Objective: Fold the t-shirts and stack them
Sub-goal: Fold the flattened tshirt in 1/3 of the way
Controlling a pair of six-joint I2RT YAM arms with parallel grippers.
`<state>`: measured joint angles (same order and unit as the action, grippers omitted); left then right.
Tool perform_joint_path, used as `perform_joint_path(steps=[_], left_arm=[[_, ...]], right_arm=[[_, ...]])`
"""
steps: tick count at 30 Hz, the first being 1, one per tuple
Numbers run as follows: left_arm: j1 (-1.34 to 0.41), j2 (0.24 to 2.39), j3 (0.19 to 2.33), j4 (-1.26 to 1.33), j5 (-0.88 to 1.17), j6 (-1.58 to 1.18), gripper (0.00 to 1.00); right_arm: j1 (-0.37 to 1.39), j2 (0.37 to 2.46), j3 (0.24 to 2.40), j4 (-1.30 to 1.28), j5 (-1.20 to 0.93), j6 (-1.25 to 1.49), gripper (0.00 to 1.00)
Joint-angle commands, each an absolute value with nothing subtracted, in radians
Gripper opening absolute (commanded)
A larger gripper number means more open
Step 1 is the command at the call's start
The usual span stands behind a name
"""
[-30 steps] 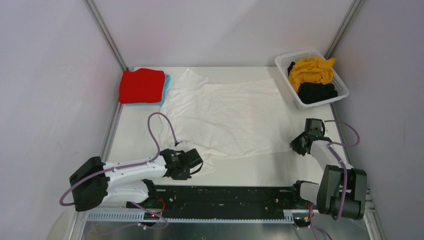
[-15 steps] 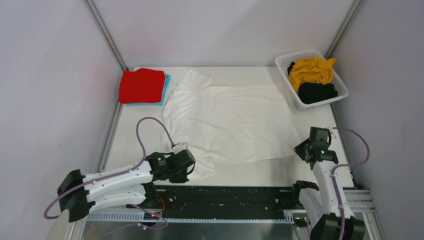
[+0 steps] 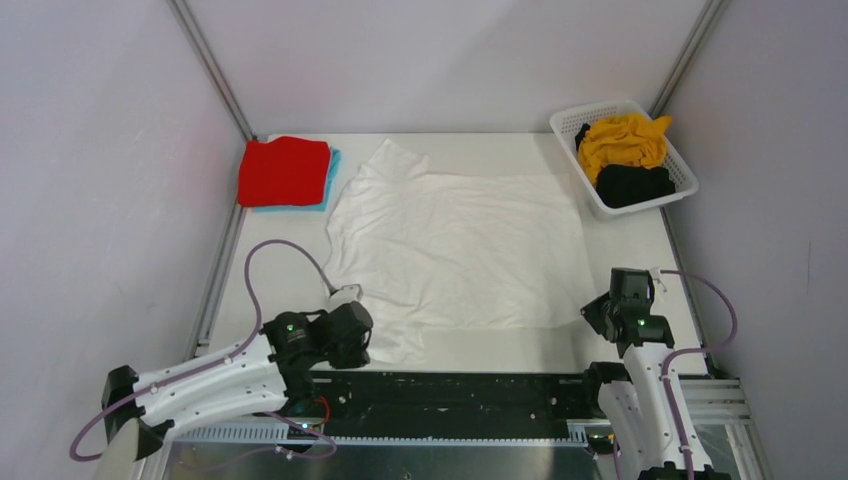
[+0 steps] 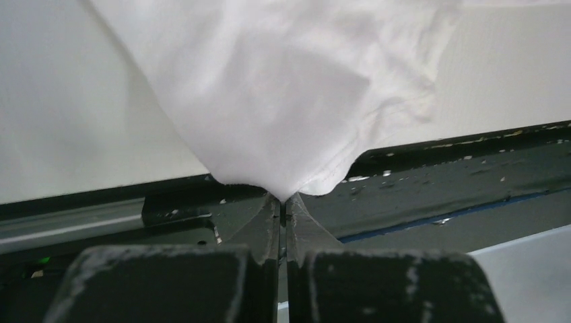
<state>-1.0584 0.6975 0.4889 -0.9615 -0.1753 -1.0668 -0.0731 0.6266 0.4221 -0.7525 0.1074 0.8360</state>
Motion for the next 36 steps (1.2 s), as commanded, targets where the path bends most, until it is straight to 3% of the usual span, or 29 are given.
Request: perform_joint_path(steps=[1,7,25,36], left_arm=[[-1.064,0.799,0.574,-0.813,-0.222,-0.998,0.0],[-1.029,0.961,0.702,-0.757,-0.25,-0.899,0.0],[-0.49,1.144,0.98,-0.578,-0.298,-0.622,0.0],[-0.416,1.281,1.045,-0.383,-0.222,-0.316,0.0]], right_arm=[[-0.067,0.656,0.426,-0.726,0.116,0.827,0.0],[-0.066,0.785,0.47,-0.638,0.061,0.781,0.0],[-0.153,1.234,0.866,-0.562,0.053,0.678,0.0],[-0.164,1.36,0.946,-0.516,0.031,0.658,0.0]])
